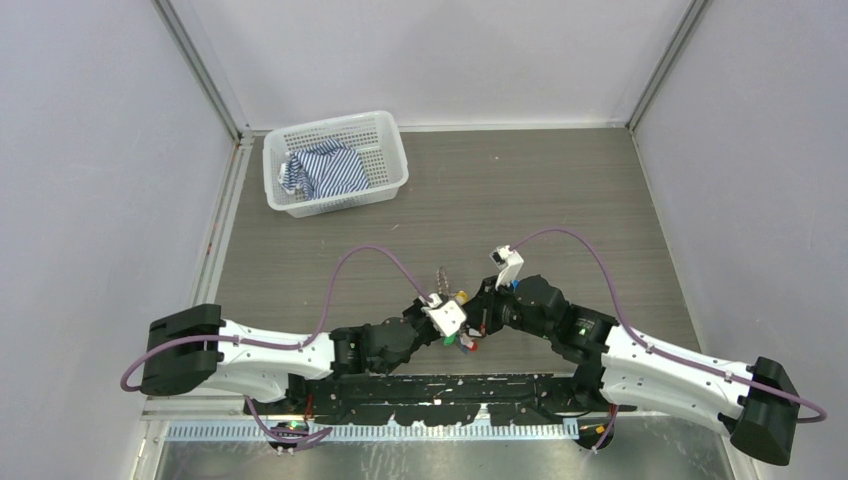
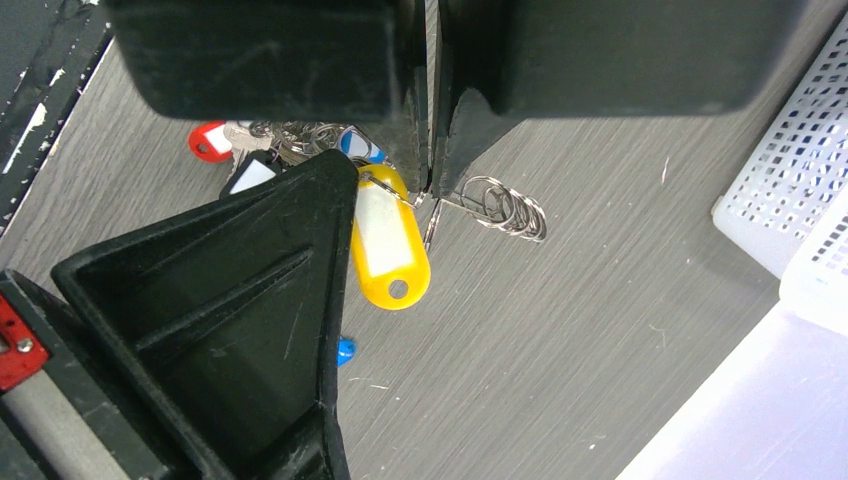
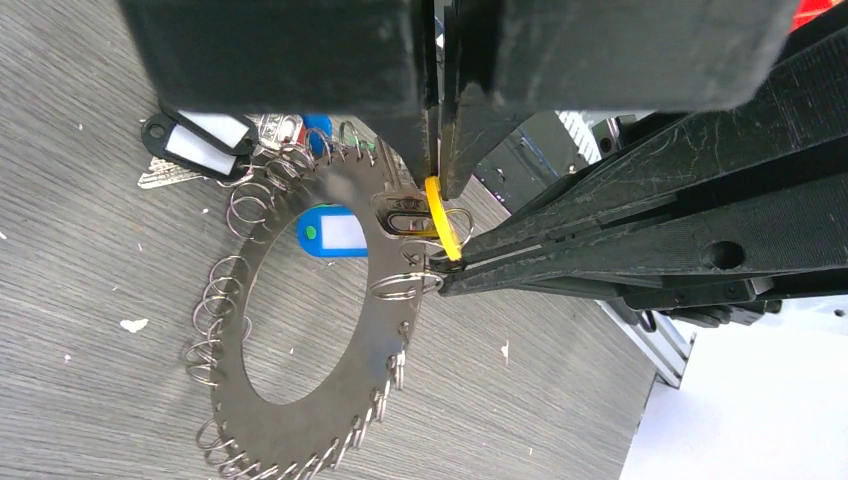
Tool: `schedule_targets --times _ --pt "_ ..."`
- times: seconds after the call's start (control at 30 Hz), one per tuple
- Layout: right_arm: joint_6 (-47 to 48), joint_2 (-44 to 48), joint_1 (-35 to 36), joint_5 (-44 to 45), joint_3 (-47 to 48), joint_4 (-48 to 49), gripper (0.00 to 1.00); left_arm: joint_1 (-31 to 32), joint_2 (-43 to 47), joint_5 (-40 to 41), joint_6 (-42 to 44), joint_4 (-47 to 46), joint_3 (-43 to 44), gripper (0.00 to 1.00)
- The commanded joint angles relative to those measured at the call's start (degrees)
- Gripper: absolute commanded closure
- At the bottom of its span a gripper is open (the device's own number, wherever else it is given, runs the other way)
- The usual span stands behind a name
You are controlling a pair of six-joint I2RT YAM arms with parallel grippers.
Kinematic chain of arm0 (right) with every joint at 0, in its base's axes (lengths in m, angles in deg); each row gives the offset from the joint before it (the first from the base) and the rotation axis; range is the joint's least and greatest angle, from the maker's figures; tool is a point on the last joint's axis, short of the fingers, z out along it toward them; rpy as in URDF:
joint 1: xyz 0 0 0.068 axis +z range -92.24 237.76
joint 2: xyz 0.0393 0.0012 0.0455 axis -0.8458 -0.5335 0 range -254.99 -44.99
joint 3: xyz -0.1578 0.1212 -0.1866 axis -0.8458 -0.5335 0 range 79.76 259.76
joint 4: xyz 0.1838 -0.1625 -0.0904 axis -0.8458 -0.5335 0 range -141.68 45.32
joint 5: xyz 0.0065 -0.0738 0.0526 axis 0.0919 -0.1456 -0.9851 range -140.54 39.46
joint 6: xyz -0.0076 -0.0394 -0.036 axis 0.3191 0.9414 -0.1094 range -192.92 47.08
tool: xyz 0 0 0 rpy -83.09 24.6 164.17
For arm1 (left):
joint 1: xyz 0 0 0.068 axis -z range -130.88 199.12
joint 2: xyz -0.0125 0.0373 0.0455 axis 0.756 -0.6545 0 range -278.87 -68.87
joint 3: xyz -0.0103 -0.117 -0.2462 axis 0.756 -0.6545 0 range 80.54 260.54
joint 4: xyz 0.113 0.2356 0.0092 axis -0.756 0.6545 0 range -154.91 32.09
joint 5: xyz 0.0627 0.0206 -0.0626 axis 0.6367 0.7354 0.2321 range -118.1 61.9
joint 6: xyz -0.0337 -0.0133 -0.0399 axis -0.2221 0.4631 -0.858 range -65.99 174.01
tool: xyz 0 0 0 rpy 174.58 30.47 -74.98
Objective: Remove the keys from the keyring
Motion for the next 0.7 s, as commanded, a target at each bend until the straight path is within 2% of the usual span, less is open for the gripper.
schedule_targets --times 0.0,0.13,0.33,0.67 --pt "2.35 -3.39 2.99 3.18 2.57 -4.81 0.99 0.0 0.92 4.11 -0.69 -7.11 3.65 1.0" --pt "1.63 -3.16 3.78 7.96 2.95 -6.69 0.99 0.43 1.09 4.3 0.26 -8.89 2.88 1.0" --pt "1.09 2.57 3.76 13.6 2.74 -9.85 0.99 1.14 0.74 4.28 2.92 -15.37 -0.12 1.0" --pt "2.65 3.33 3.79 13.72 3.98 -8.32 0.99 1.67 -0.91 3.79 2.79 -18.91 -0.88 1.0"
